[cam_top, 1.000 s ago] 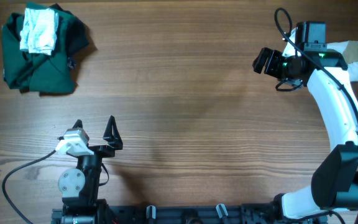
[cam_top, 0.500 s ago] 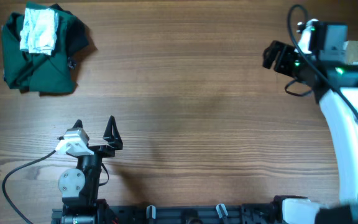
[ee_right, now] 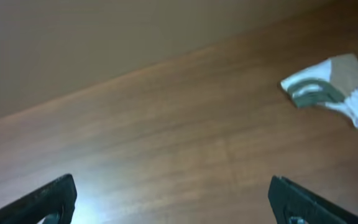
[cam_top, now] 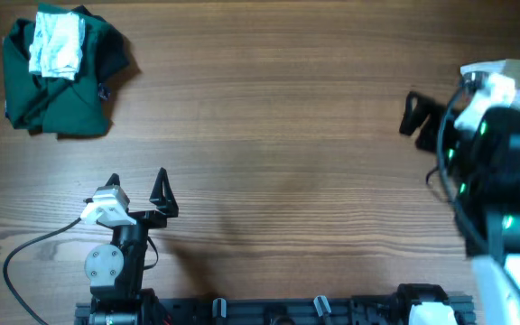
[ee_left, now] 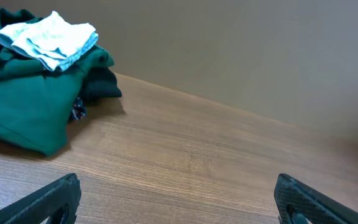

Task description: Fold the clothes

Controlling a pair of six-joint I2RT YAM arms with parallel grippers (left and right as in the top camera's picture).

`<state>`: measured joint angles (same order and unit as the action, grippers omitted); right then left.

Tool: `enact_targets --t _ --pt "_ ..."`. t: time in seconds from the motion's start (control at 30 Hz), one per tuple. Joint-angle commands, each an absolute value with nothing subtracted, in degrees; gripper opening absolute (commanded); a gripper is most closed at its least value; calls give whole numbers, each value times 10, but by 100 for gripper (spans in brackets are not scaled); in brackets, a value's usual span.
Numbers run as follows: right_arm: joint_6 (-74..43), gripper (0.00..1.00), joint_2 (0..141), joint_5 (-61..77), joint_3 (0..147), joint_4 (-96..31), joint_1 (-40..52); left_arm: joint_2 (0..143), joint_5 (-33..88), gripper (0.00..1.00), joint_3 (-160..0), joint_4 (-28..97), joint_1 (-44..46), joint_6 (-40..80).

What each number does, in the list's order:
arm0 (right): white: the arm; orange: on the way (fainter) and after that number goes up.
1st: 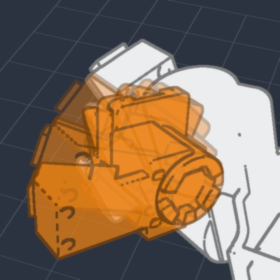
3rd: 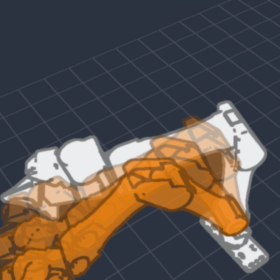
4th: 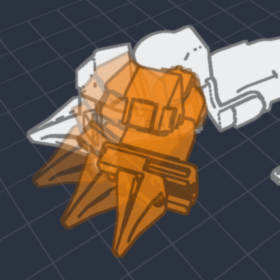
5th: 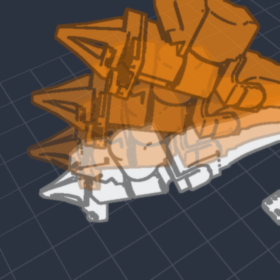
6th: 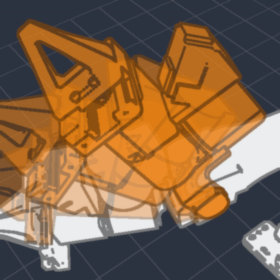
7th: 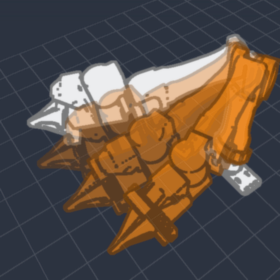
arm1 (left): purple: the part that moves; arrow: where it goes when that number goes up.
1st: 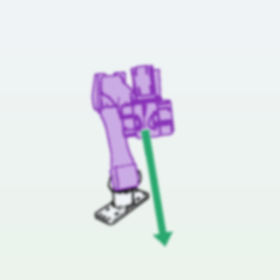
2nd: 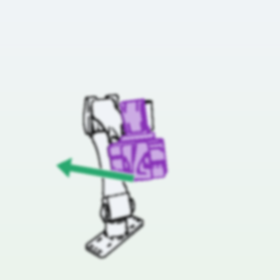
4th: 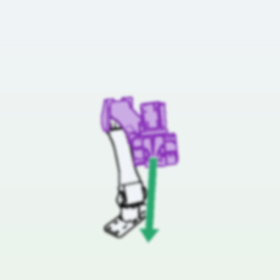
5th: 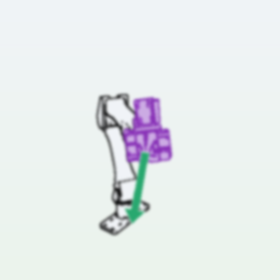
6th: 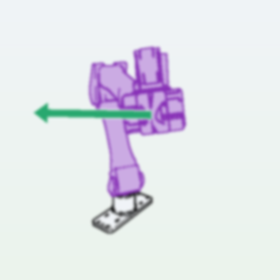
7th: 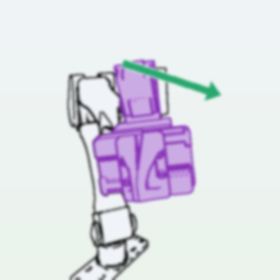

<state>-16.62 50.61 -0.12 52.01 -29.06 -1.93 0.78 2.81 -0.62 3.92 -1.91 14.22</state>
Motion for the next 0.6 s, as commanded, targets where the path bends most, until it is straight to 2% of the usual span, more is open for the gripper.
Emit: enact_targets --t 0.0,0.27,0.57 --pt "-163 100 410 -11 396 -220 -18 2 22 100 -3 43 -23 139" --pt "-165 100 196 53 120 -8 -18 2 22 100 -3 43 -23 139" --pt "-165 100 86 51 38 10 -18 2 22 100 -3 43 -23 139"
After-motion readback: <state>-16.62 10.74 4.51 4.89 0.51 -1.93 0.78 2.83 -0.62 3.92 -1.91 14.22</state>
